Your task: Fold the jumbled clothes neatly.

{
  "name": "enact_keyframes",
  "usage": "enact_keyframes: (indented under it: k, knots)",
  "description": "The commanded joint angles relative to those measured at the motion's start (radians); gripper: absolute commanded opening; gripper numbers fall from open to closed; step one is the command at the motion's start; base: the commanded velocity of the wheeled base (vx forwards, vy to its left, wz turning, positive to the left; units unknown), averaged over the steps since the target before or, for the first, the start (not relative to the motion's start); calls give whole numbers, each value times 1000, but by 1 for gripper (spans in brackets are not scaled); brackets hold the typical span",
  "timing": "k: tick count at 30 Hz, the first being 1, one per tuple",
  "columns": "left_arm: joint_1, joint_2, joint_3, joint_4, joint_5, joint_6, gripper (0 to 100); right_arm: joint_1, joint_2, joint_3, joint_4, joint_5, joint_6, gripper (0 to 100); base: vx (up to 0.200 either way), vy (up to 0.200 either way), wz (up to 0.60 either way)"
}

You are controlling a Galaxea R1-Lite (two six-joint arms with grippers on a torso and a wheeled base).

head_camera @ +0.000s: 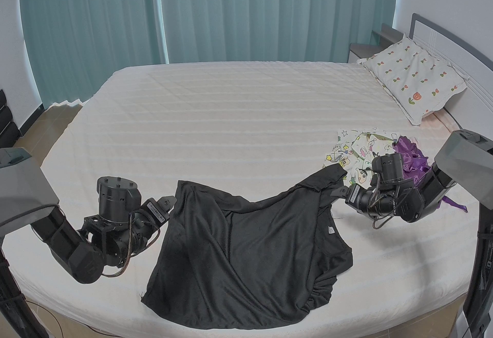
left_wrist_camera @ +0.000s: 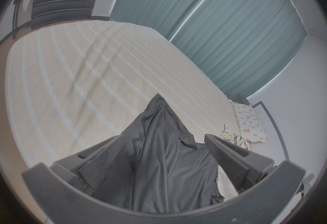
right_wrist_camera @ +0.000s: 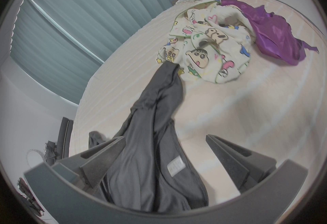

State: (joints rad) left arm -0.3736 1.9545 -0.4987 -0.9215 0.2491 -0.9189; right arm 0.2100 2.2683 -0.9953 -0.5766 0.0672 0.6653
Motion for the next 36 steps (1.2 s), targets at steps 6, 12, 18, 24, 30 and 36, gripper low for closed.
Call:
enact_keyframes:
  k: [6,12,18,24,30,36]
  knots:
    - [-85,-135,266,-4,-85,-107,100,5,-257,569,-282,112,33,100,0,0,0]
    - [-84,-108,302,-4,-117,-110,100,2,-243,767,-568,180,185,100,0,0,0]
    - [-79,-19,299,-5,-140,-112,100,2,-185,836,-674,195,192,100,0,0,0]
    - [-64,38,318,-102,-148,-110,100,3,-147,843,-709,200,194,100,0,0,0]
    - [-51,63,338,-111,-146,-97,100,9,-66,847,-810,195,192,100,-133,0,0]
    - [-44,110,358,-108,-146,-35,100,9,-9,876,-924,189,191,100,-167,0,0]
